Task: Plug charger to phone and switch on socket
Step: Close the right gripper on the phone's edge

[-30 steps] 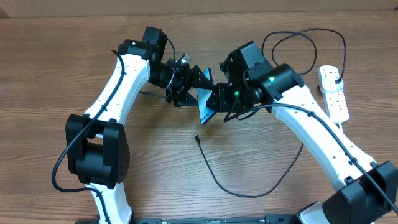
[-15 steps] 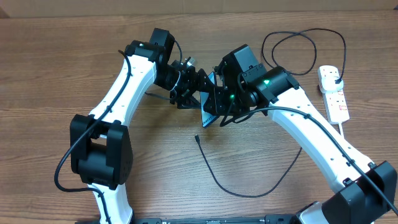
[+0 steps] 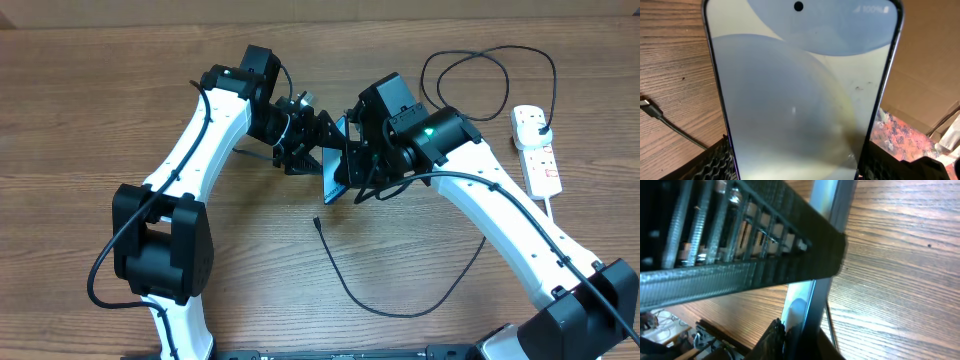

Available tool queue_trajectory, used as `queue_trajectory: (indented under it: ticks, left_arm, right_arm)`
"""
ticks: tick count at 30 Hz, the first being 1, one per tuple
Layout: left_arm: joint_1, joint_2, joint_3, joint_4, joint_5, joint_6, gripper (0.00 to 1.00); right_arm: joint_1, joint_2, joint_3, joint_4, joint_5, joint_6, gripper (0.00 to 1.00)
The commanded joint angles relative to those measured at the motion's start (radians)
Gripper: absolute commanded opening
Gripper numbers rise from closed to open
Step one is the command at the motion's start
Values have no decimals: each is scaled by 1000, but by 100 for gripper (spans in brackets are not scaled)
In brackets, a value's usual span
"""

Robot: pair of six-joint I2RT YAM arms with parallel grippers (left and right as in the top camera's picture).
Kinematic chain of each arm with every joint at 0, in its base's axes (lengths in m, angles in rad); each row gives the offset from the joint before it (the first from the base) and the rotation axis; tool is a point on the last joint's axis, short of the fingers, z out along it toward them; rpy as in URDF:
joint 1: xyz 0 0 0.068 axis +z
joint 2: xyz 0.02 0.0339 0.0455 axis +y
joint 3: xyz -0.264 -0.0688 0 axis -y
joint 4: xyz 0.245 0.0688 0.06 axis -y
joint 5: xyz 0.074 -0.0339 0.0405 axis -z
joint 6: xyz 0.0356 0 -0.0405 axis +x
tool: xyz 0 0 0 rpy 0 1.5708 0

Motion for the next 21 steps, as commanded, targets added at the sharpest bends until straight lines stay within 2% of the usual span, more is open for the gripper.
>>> queue_trajectory:
  ticks: [1,2,5,7,8,9,10,12,19,20,21]
  left_arm:
    - [-8,-4,26,3,29,24,34]
    - [-8,-4,26,3,33,21,34]
    - [-8,-4,26,3,35,21,35]
    - [-8,-4,26,4,35,21,40]
    - [-8,-4,26,5,35,21,45]
    - [-8,-4,26,8,35,21,58]
    - [-8,-4,26,12,35,21,67]
    - [-6,-4,26,26,35,18,76]
    - [29,-4,26,97,90,18,80]
    - [38,-4,26,97,92,19,93]
    - [48,-4,26,93,93,27,100]
  right_arm:
    - [4,3,4,12,-13,-6,8]
    - [4,3,4,12,-13,-6,4]
    - [4,3,4,14,-13,-6,4]
    - [4,3,4,16,-13,-6,4]
    - [4,3,4,19,-13,-6,4]
    - [4,3,4,20,-11,-6,4]
    - [4,3,4,21,-3,4,4]
    - [1,3,4,20,48,50,4]
    - [-33,3,4,40,76,69,4]
    - [-45,3,4,43,76,74,4]
    - [-56,3,4,45,75,84,4]
